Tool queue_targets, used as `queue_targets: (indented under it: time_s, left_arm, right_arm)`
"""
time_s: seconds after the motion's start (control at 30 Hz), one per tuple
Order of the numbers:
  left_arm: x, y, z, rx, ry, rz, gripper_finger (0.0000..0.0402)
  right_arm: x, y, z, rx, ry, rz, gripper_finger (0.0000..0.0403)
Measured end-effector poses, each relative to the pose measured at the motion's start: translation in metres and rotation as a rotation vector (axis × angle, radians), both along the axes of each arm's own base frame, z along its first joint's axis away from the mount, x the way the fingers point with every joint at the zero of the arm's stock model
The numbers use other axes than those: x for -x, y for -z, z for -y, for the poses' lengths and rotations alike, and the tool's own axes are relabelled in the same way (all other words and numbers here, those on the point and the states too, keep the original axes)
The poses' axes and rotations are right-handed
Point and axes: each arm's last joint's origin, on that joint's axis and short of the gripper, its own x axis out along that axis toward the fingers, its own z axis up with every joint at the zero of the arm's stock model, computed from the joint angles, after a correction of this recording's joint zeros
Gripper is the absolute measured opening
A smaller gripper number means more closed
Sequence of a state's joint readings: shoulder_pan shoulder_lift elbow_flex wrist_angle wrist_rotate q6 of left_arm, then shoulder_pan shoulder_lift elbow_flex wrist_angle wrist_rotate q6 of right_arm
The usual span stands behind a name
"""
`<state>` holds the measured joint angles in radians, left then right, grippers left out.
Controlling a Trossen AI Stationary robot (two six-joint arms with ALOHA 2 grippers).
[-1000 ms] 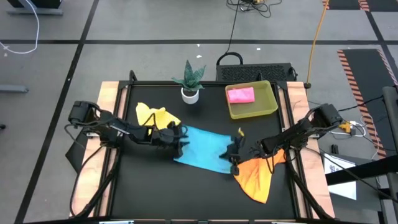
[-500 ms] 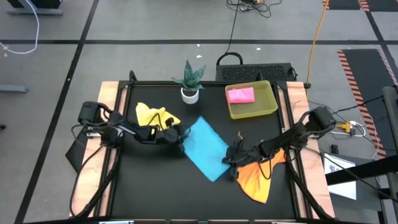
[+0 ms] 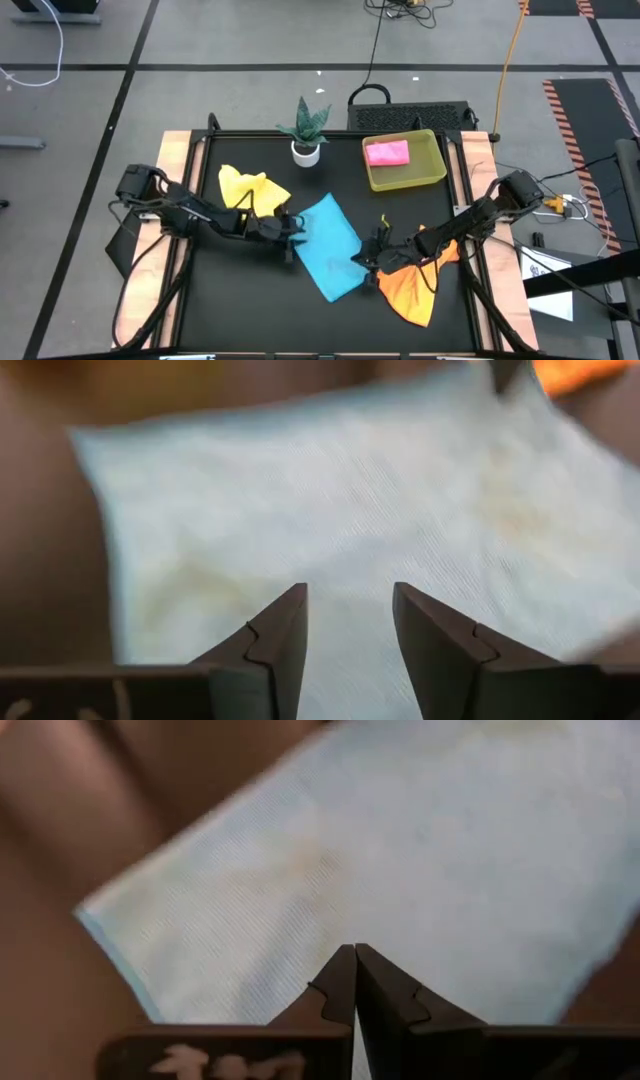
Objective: Fold microfiber towels
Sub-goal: Fold the blue microfiber cloth
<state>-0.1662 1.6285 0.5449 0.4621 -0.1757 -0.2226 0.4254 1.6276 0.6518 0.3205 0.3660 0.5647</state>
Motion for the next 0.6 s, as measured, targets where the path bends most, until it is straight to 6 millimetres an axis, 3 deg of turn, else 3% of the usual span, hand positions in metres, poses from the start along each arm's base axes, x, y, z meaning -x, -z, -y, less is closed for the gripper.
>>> queue_targets:
  time_s: [0.13, 0.27, 0.47, 0.6]
  left_arm:
    - [0.001, 0.016, 0.010, -0.028, -0.006, -0.055, 0.0152]
    - [0.001, 0.022, 0.004, -0.122, -0.066, -0.083, 0.0152]
    - [0.000, 0.007, -0.013, -0.192, -0.102, -0.042, 0.0152]
    - [0.001, -0.006, -0.015, -0.181, -0.107, 0.002, 0.0152]
  right_arm:
    - [0.007, 0.013, 0.003, -0.016, 0.063, -0.119, 0.0000]
    - [0.004, 0.023, -0.006, -0.089, 0.040, -0.115, 0.0000]
    - [-0.008, 0.029, -0.033, -0.198, -0.092, 0.026, 0.0000]
    - [-0.011, 0.011, -0.041, -0.170, -0.177, 0.152, 0.0000]
